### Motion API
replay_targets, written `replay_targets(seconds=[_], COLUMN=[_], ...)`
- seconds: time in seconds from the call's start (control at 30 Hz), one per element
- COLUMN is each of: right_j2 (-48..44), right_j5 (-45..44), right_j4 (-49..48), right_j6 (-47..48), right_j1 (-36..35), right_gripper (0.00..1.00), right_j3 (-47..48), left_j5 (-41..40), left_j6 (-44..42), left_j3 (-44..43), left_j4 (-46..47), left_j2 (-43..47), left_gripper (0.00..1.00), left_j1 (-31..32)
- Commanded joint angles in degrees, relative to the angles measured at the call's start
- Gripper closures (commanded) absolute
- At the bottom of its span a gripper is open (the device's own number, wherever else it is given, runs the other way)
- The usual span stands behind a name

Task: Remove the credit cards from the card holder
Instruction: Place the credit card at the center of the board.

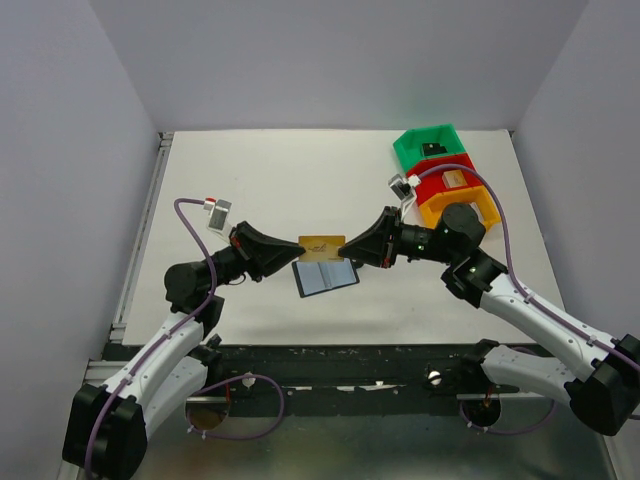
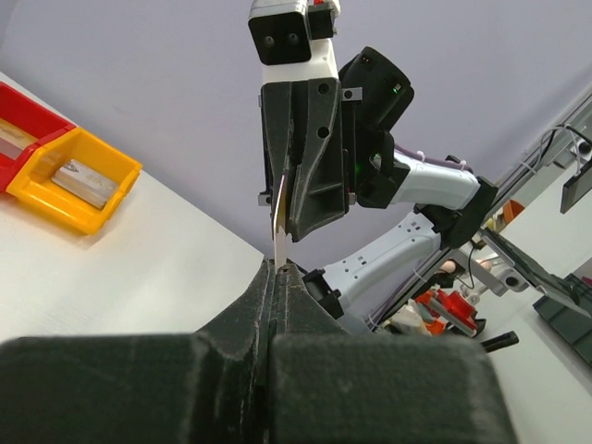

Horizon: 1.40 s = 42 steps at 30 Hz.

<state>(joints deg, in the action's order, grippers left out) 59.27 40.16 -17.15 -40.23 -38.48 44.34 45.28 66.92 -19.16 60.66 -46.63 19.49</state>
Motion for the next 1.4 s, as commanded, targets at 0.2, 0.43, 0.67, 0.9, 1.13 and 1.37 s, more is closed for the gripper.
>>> replay_targets(seconds=[0.2,0.43,0.67,0.9,1.13,1.37], right_j2=[-0.4,-0.2,0.0,9.5,30.6,46.6], right_j5=[2.6,3.4,0.4,-10.5,-13.6,-8.0], right_j4=[-3.2,-3.4,0.5,21.0,23.7,32.3], right_j6=[-0.3,-0.7,-1.3,5.0,7.6,13.5], right_j1=[0.5,0.9,3.7,13.3,21.4,23.2], right_gripper=[0.94,1.00,1.00,1.00,1.00,1.00], right_j3=[-0.4,-0.5,0.4,9.4,18.7,34.4], left_j5=[1.7,1.7,-1.1,-13.3,-17.2,-16.4], left_j6=[-0.6,-0.5,-4.9,-15.2,-17.6,-18.8], left_j3=[0.7,0.0,-1.2,-3.9,-1.2,1.7], left_j4=[2.7,1.4,-12.3,-40.1,-48.3,-51.8], left_j2=[-0.5,-0.4,3.5,13.9,24.6,30.2], left_gripper=[1.00,0.71,0.01,0.01,0.01,0.01], left_j1=[-1.4,-1.9,-3.7,-5.1,-5.2,-5.2])
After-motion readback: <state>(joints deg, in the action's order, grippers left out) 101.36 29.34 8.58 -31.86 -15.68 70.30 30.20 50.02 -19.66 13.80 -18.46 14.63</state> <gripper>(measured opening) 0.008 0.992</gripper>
